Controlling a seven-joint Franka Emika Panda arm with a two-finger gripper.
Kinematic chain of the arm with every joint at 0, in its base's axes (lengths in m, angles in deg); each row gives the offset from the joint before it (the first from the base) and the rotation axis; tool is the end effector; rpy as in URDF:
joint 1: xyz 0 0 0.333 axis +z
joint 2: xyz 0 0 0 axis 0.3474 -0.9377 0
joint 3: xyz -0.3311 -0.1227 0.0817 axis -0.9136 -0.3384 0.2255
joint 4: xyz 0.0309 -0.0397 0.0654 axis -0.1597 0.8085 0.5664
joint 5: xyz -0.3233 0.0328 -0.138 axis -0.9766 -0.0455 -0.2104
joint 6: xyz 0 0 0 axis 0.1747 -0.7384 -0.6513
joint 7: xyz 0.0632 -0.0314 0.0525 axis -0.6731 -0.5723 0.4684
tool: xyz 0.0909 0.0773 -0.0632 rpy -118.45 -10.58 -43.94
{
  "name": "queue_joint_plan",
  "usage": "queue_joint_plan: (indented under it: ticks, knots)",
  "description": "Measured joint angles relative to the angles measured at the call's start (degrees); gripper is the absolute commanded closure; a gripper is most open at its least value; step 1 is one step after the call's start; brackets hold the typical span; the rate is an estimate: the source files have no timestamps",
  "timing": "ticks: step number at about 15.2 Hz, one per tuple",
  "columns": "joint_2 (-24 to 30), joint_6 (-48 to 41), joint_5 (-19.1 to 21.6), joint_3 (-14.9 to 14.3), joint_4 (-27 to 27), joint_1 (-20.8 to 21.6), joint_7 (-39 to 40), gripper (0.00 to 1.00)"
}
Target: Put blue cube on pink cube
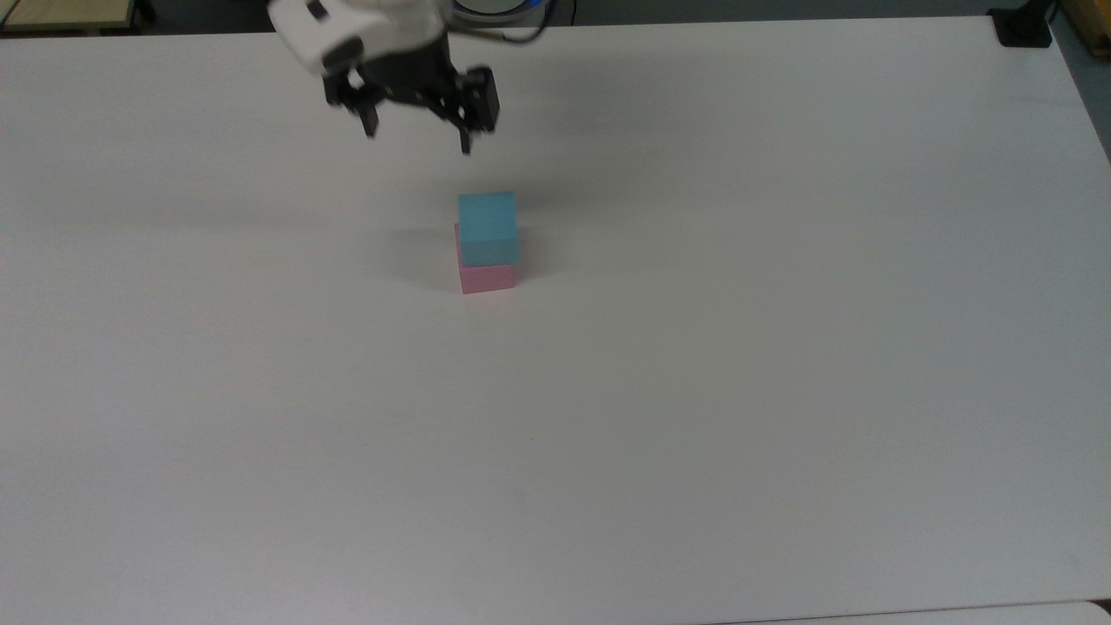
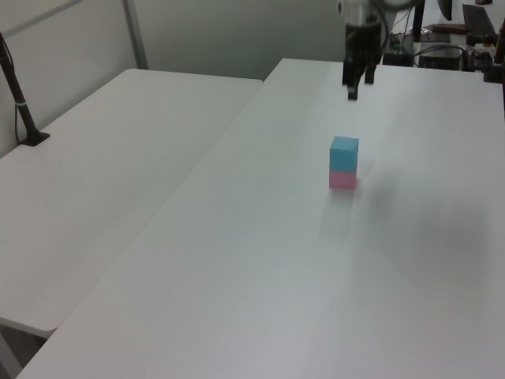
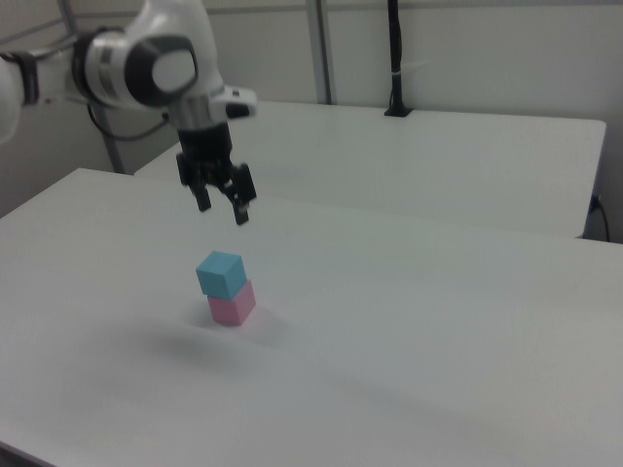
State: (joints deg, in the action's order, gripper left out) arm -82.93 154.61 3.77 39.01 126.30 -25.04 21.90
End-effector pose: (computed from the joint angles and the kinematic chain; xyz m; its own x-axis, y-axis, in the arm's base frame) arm 0.5574 -0.0191 0.5601 0.9865 -0.1633 -0.0149 -0.1626 -0.9859 0.0408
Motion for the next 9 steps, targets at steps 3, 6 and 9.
queue_joint_plan:
  ticks: [3,6,9]
  knots:
    - [3.24,-5.43,0.0,-0.37,-3.0,-1.29,-0.05,0.0]
    - [6.73,-8.2,0.0,-0.7,-3.28,-2.02,-0.28,0.0]
    - [9.14,-9.44,0.0,-1.87,-3.3,-2.06,-0.33,0.0]
